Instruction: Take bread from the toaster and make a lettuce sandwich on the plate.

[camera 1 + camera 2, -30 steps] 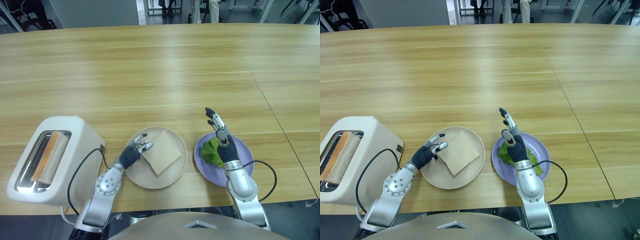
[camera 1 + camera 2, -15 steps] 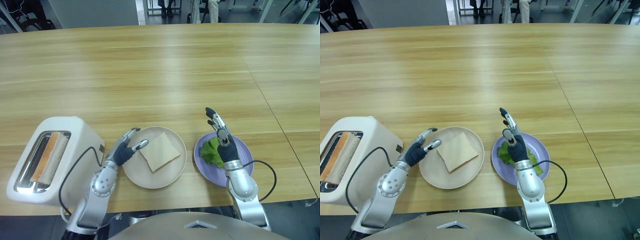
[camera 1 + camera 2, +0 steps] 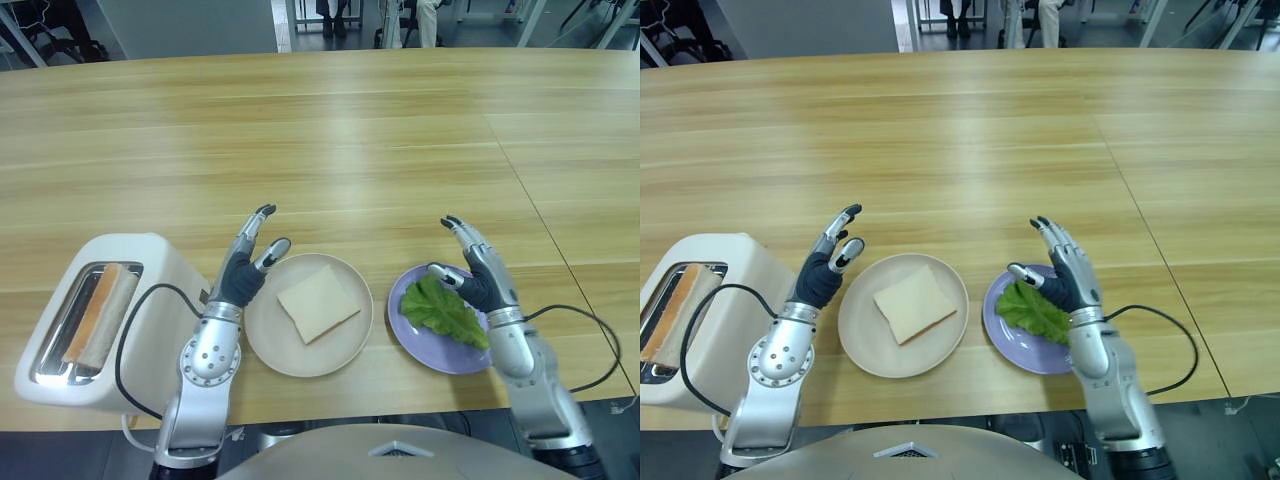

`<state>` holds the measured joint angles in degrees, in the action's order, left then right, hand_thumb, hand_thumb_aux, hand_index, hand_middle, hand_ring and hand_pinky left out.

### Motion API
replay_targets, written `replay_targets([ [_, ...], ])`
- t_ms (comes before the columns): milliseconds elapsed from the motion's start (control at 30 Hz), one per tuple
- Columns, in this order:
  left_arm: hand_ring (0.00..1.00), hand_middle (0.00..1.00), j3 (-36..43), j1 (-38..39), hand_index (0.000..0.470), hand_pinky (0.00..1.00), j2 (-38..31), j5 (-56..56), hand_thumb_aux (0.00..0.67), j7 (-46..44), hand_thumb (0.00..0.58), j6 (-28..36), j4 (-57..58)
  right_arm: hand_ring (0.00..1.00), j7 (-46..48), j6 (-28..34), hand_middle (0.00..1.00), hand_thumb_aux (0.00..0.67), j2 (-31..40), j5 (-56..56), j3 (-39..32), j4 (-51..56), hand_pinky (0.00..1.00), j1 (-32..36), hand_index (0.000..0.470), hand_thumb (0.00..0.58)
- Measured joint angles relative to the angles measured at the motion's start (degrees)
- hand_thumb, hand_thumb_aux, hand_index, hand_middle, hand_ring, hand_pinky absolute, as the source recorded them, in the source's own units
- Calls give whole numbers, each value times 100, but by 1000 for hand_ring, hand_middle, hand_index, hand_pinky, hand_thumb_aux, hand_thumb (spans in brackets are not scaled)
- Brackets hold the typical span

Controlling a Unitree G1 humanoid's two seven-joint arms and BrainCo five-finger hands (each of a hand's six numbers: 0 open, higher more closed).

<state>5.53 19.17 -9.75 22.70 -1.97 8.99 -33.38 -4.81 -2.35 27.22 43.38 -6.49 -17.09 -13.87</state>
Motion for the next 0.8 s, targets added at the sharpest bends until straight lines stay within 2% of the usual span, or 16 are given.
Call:
replay_targets([
  [233,0,0,287,400,0,0,272,410,0,551,0,-321,89,0,0,61,0,0,845,916,13,629,0,268,0,0],
  [367,0,0,324,561,0,0,383,578,0,758,0,-368,92,0,95,163,0,0,1029,1345,-60,654,0,308,0,0],
  [467,0,0,362,793,0,0,474,657,0,892,0,-417,92,0,-40,0,0,0,1419,1518,-38,659,0,306,0,0],
  [600,0,0,347,941,0,0,575,678,0,1046,0,-487,92,0,-748,-467,0,0,2051,1829,-29,1160,0,590,0,0],
  [800,0,0,363,1018,0,0,689,764,0,1169,0,-501,93,0,-1857,-846,0,0,2260,2217,-431,2799,0,1142,0,0],
])
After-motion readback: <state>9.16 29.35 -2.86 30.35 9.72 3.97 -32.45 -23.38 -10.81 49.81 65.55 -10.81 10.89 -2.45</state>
